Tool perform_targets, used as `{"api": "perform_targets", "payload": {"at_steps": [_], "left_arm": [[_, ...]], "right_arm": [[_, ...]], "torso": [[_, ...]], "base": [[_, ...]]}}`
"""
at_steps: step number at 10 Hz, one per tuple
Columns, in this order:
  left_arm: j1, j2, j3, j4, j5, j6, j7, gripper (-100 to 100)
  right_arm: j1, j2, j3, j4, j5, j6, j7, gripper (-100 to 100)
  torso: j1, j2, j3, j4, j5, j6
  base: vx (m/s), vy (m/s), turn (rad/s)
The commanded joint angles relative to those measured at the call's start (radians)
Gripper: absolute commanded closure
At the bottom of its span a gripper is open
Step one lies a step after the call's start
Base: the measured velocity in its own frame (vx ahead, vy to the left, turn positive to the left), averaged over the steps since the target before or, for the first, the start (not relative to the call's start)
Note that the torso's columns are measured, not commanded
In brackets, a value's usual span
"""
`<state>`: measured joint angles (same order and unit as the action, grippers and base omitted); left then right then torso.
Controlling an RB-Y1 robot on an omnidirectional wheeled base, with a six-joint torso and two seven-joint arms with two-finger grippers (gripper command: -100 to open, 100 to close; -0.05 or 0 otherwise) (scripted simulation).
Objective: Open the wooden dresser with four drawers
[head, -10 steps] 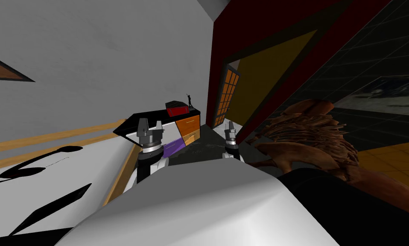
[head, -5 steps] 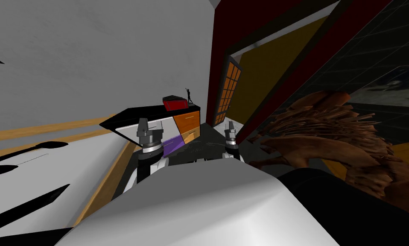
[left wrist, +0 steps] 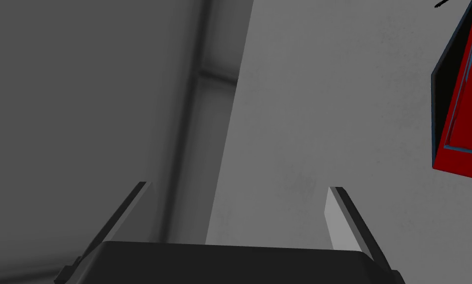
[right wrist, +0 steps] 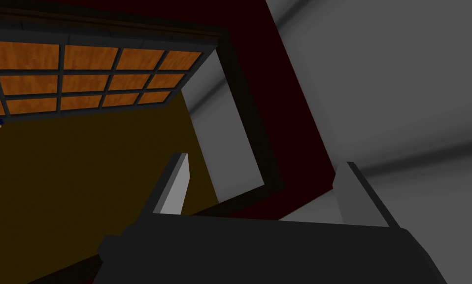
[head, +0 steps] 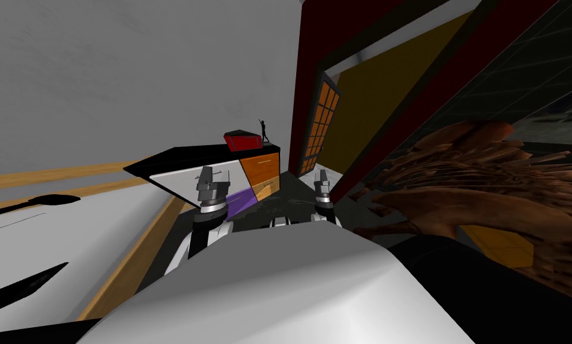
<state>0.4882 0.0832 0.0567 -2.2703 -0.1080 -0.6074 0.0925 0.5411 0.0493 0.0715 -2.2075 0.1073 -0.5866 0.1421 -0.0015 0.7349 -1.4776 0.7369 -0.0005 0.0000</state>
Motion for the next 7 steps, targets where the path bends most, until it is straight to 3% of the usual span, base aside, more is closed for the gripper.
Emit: {"api": "perform_targets", "payload": {"at_steps": [1, 7], "left_arm": [[-0.02, 0.053, 0.015, 0.053, 0.006, 0.025, -0.01, -100], [-0.062, 0.077, 0.057, 0.178, 0.024, 0.075, -0.031, -100]], "right_arm": [[0.0, 0.0, 0.0, 0.0, 0.0, 0.0, 0.0, 0], [0.0, 0.0, 0.0, 0.0, 0.0, 0.0, 0.0, 0]], "torso": [[0.0, 0.001, 0.0, 0.0, 0.0, 0.0], [0.001, 0.0, 0.0, 0.0, 0.0, 0.0]], "base": [[0.186, -0.063, 0.065], [0.171, -0.093, 0.057]]}}
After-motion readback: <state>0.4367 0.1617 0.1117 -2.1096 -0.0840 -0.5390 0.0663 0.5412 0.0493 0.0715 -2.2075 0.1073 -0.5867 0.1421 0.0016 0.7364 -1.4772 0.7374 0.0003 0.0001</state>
